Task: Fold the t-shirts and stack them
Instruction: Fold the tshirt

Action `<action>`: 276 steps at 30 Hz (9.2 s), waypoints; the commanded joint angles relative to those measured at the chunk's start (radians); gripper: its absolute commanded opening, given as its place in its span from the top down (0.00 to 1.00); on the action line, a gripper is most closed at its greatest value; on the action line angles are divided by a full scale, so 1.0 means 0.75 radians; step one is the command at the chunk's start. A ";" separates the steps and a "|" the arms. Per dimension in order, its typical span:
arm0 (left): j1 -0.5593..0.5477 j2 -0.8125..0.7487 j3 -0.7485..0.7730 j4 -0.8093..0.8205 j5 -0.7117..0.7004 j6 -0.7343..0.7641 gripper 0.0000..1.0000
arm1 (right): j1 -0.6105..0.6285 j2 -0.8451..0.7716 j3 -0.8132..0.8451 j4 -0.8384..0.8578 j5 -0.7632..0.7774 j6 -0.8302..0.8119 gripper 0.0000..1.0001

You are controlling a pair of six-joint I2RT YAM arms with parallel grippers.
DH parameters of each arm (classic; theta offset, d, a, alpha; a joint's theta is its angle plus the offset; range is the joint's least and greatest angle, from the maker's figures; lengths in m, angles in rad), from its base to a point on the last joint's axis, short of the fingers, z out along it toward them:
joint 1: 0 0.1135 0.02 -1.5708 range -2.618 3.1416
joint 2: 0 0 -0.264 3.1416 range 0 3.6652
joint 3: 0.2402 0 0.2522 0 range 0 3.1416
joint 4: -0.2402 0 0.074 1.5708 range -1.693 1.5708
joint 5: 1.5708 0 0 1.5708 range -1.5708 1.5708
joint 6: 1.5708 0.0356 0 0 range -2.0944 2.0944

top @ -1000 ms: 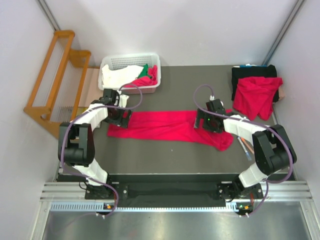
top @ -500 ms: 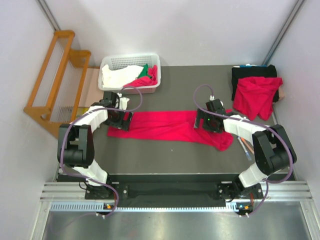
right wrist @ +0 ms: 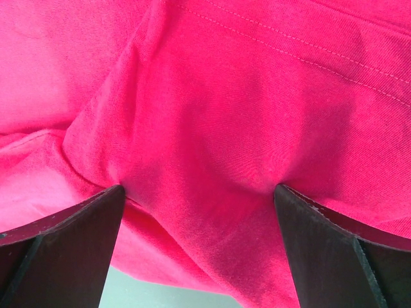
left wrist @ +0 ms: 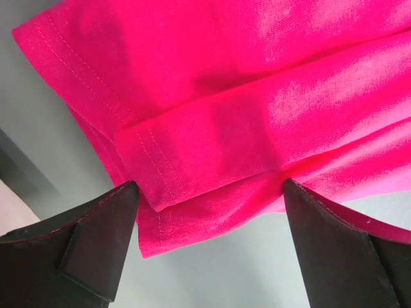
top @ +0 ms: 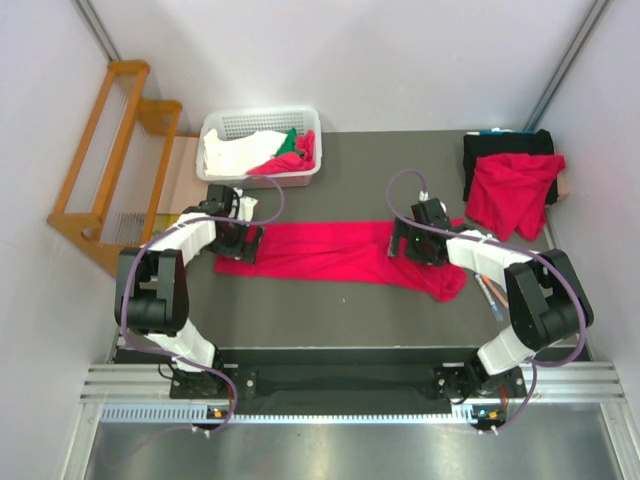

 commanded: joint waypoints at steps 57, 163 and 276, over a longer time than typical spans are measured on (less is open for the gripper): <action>-0.081 0.061 0.127 -0.176 0.330 0.095 0.02 | 0.049 0.115 -0.118 0.064 -0.121 0.059 0.00; 0.177 0.031 0.109 0.022 -0.026 -0.009 0.99 | 0.049 0.113 -0.173 0.109 -0.152 0.051 0.00; 0.032 0.205 -0.028 0.376 -0.048 0.164 0.01 | -0.115 0.251 0.381 -0.373 0.126 0.034 0.00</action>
